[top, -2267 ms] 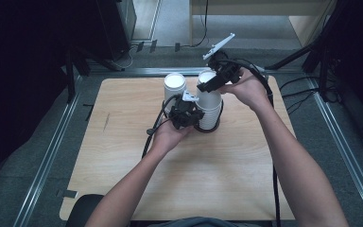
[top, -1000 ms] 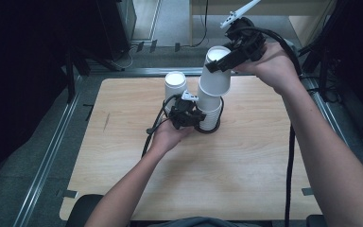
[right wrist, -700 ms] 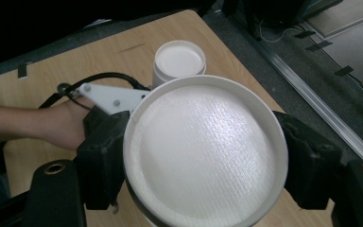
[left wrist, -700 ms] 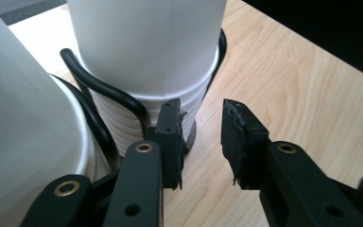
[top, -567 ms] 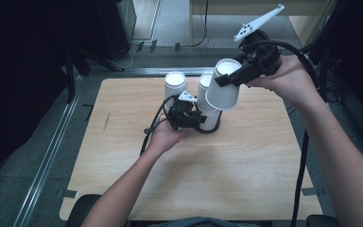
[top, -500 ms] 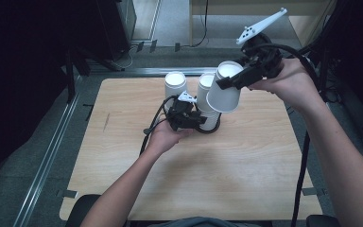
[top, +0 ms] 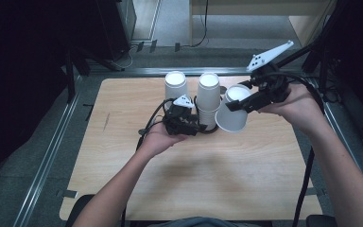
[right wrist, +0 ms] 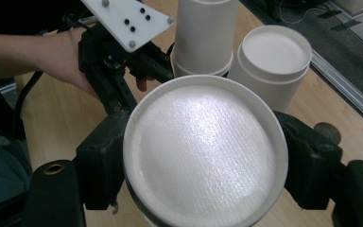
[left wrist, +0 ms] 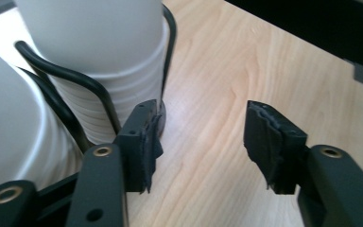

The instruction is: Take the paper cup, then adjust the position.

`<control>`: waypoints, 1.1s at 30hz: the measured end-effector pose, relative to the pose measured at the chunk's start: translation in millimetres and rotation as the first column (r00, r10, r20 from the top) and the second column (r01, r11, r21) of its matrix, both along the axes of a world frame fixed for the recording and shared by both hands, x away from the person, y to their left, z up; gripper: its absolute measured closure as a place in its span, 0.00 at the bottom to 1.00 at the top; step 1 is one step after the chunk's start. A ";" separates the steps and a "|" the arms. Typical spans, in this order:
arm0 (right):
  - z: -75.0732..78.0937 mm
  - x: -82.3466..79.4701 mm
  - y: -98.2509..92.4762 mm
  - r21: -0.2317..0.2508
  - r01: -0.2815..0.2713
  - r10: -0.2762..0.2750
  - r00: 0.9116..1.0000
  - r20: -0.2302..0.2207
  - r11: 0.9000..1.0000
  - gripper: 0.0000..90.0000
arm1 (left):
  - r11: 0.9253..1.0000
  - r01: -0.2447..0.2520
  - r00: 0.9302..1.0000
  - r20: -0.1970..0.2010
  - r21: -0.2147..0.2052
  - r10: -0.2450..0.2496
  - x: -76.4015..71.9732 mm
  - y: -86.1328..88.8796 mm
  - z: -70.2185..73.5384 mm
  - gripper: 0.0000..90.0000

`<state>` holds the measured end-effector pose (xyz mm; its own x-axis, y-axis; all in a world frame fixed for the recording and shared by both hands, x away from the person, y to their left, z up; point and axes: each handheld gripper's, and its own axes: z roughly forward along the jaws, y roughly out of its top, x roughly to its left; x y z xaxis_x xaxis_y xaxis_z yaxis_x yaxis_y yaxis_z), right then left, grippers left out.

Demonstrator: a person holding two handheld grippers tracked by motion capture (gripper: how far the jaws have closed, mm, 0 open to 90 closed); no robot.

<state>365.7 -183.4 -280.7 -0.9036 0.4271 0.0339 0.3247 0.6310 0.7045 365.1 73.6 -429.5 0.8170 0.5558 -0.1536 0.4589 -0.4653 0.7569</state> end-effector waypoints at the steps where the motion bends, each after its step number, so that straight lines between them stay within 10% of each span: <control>1: -3.9 -1.4 -1.5 0.001 -0.002 0.002 1.000 -0.005 1.000 0.29 | 1.000 0.007 1.000 0.001 0.001 -0.007 -1.1 1.0 -0.4 0.48; 33: -113.6 -18.0 1.4 0.019 -0.080 0.081 0.992 -0.097 0.997 0.29 | 0.980 0.177 0.979 -0.085 -0.094 -0.185 -21.0 20.5 -21.0 0.09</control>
<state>347.7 -182.0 -394.3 -0.9271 0.3520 0.1290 0.3407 0.6474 0.6817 344.1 94.1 -450.5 0.8826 0.3818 -0.2743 0.4434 -0.4822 0.7556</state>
